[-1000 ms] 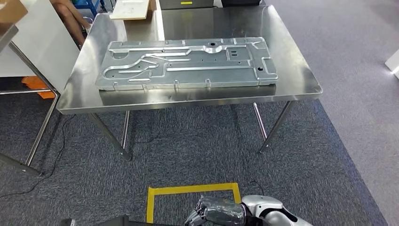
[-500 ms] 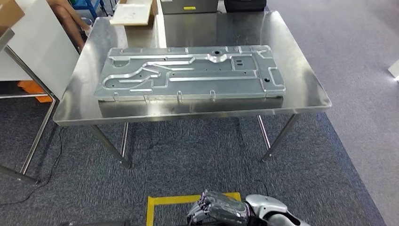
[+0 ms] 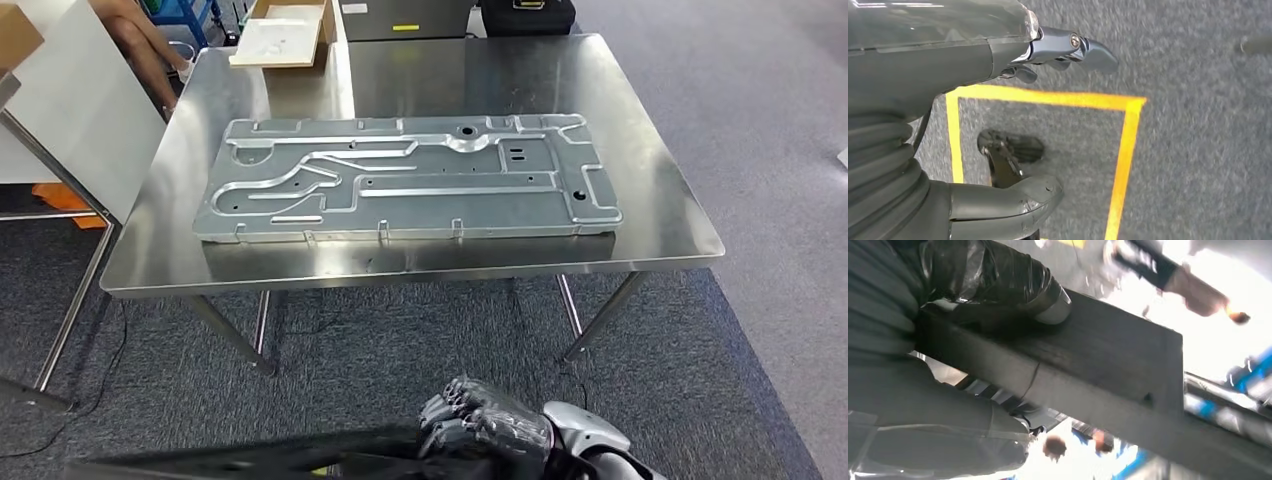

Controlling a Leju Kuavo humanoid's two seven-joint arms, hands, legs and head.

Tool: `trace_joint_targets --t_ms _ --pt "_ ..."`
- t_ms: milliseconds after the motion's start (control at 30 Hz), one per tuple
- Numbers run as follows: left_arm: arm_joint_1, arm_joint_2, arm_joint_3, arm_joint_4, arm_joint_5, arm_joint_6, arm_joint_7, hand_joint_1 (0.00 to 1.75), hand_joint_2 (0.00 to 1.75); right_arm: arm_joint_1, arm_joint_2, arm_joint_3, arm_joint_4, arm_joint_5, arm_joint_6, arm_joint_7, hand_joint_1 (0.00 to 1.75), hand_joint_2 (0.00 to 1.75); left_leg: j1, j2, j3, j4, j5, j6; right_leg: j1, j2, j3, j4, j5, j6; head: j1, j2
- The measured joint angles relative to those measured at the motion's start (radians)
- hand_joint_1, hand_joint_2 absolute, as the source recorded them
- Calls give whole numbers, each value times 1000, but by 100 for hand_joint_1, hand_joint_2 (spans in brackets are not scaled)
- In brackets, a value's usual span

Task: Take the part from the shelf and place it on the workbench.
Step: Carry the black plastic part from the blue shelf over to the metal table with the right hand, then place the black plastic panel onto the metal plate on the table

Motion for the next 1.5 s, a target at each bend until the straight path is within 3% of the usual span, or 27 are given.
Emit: trace_joint_targets --t_ms 67,167,200,233,267,333,400,500,567,600,667,700,733,767,833,900,967,1067,1100,1167,1200,1233,1267,1300,1367,1433,1500 --pt "-5 -1 0 0 1 1 0 0 175 1 6 -75 -17 -26 2 -12 164 175 2 2 -27 64 -8 -10 -5 -2 24 -13 -7 -9 0 0" --pt "-3 -2 0 0 8 5 -2 0 175 14 7 -189 -56 -66 11 -19 164 175 11 3 -131 222 -76 -25 -8 -4 47 -19 -23 -17 0 0" --pt "-1 -2 0 0 9 7 -3 0 175 21 6 -224 -69 -80 19 -20 164 175 14 3 -160 252 -86 -29 -9 -4 54 -19 -29 -16 0 0" --pt "1 -2 0 0 9 8 -4 0 175 27 4 -258 -81 -94 28 -18 164 175 17 3 -176 253 -73 -32 -10 -3 62 -19 -36 -13 0 0" --pt "3 -2 0 0 9 9 -4 0 175 32 2 -292 -93 -107 39 -16 164 175 20 3 -177 221 -37 -35 -12 -2 72 -18 -44 -10 0 0" --pt "5 -2 0 0 10 10 -6 0 175 38 -4 -355 -112 -127 56 -11 164 175 23 4 -149 104 60 -37 -15 -2 94 -19 -59 -1 0 0" --pt "6 -4 0 0 10 11 -7 0 175 40 -9 -402 -125 -137 64 -8 164 175 18 6 -131 20 92 -30 -16 -1 102 -18 -71 11 0 0" --pt "7 -5 0 0 11 12 -8 0 175 46 -12 -437 -139 -138 70 -5 164 175 15 5 -124 4 93 -5 -15 -1 105 -19 -83 31 0 0" --pt "6 -6 0 0 11 12 -9 0 175 49 -15 -455 -148 -138 74 -5 164 175 18 5 -117 -5 94 8 -15 -2 96 10 -109 39 0 0" --pt "5 -6 0 0 12 12 -10 0 175 50 -17 -465 -152 -139 75 -5 164 175 19 5 -113 -9 93 14 -17 -2 75 54 -134 42 0 0" --pt "5 -6 0 0 14 12 -12 0 175 57 -20 -490 -159 -146 76 -5 164 175 17 5 -110 -9 89 22 -17 -2 3 185 -190 46 0 0" --pt "6 -6 0 0 15 11 -13 0 175 62 -22 -504 -162 -154 77 -5 164 175 16 5 -108 -9 86 24 -18 -2 -31 237 -202 48 0 0" --pt "7 -6 0 0 17 11 -14 0 175 67 -24 -520 -166 -162 80 -4 164 175 15 4 -106 -9 83 25 -18 -2 -52 260 -195 48 0 0" --pt "9 -7 0 0 17 10 -15 0 175 71 -26 -537 -171 -171 84 -3 164 175 14 3 -101 -8 79 25 -17 -2 -52 242 -165 47 0 0" --pt "10 -8 0 0 18 9 -18 0 175 73 -33 -568 -181 -185 94 -1 164 175 13 1 -87 -8 70 21 -16 -2 -10 120 -77 39 0 0" --pt "10 -9 0 0 18 9 -19 0 175 74 -37 -590 -189 -192 99 2 164 175 9 -1 -78 -6 61 14 -12 -2 32 18 -29 30 0 0" --pt "10 -9 0 0 18 8 -20 0 175 75 -39 -601 -193 -195 100 4 164 175 5 -1 -77 -6 58 6 -7 -1 39 -3 -30 26 0 0" --pt "9 -9 0 0 18 8 -20 0 175 77 -42 -610 -199 -196 100 5 164 175 5 2 -85 18 34 -7 -16 -1 45 -15 -28 12 0 0" --pt "9 -9 0 0 19 7 -20 0 175 77 -42 -611 -201 -196 100 5 164 175 6 2 -102 57 10 -12 -19 -3 48 -19 -27 6 0 0" --pt "9 -9 0 0 19 7 -20 0 175 78 -42 -612 -204 -197 100 5 164 175 9 3 -162 186 -50 -19 -18 -5 51 -20 -28 0 0 0" --pt "10 -9 0 0 19 7 -20 0 175 79 -42 -612 -204 -198 101 5 164 175 11 3 -193 246 -70 -23 -18 -5 51 -19 -29 -1 0 0" --pt "12 -9 0 0 19 8 -20 0 175 79 -42 -612 -204 -198 101 5 164 175 12 3 -212 277 -71 -25 -17 -5 52 -19 -30 -1 0 0" --pt "13 -9 0 0 19 7 -20 0 175 80 -42 -613 -204 -198 101 5 164 175 14 3 -211 269 -51 -26 -17 -5 54 -19 -31 0 0 0" --pt "13 -9 0 0 19 7 -20 0 175 81 -42 -613 -204 -198 101 5 164 175 14 3 -191 221 -16 -25 -17 -4 56 -18 -33 1 0 0" --pt "12 -9 0 0 19 7 -21 0 175 81 -43 -620 -204 -205 109 5 164 175 14 3 -125 79 50 -19 -16 -4 61 -16 -38 7 0 0" --pt "10 -9 0 0 20 6 -23 0 175 84 -44 -640 -204 -212 122 19 164 175 10 2 -90 1 70 -11 -13 -3 60 -14 -40 16 0 0" --pt "11 -9 0 0 23 3 -26 0 175 92 -62 -691 -196 -188 106 74 164 175 9 0 -88 -7 69 -1 -12 -4 59 -16 -39 27 0 0"
